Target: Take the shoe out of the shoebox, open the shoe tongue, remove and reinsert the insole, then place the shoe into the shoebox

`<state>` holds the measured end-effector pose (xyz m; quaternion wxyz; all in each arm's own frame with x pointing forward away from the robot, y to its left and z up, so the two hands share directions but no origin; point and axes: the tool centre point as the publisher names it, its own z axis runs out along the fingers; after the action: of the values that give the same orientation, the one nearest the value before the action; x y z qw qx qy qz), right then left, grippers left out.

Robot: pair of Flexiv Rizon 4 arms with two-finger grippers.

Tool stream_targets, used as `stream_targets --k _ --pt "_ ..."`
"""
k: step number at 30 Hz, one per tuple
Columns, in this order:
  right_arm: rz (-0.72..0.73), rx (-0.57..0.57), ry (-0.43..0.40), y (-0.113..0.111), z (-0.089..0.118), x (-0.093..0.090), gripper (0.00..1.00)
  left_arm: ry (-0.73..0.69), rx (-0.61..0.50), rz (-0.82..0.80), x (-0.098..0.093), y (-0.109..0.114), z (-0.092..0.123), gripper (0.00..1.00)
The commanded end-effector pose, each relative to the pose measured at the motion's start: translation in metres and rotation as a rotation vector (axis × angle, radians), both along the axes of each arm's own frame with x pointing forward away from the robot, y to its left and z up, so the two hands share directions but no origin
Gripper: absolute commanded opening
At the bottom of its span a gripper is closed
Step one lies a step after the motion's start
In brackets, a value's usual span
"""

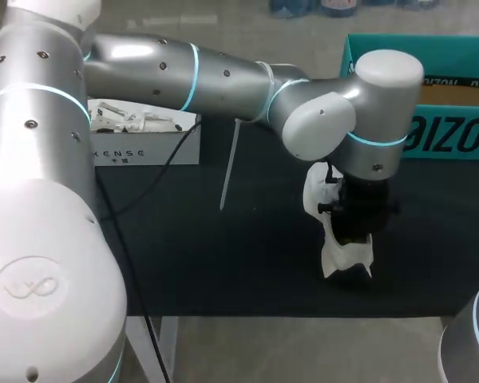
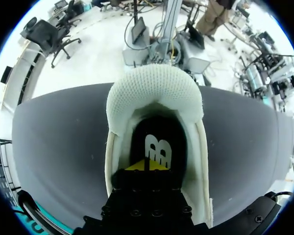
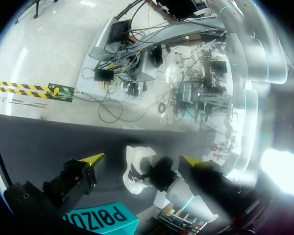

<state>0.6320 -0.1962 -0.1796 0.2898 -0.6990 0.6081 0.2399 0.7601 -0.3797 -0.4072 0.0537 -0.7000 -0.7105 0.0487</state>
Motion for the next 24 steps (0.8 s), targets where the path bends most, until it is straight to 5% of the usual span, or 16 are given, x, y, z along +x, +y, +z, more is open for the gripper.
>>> stream_targets --k 1,8,18,24 --pt "-0.250 0.047 -0.259 0.001 0.000 -0.008 1.00 -0.061 -0.012 0.000 -0.013 0.010 0.018 0.00" --pt "-0.250 0.047 -0.259 0.001 0.000 -0.008 1.00 -0.085 -0.020 -0.003 -0.014 0.012 0.021 0.00" --pt "-0.250 0.047 -0.259 0.001 0.000 -0.008 1.00 -0.058 -0.035 -0.009 -0.012 0.010 -0.007 0.00" --pt "-0.250 0.047 -0.259 0.001 0.000 -0.008 1.00 -0.084 -0.036 -0.014 -0.012 0.011 0.007 0.00"
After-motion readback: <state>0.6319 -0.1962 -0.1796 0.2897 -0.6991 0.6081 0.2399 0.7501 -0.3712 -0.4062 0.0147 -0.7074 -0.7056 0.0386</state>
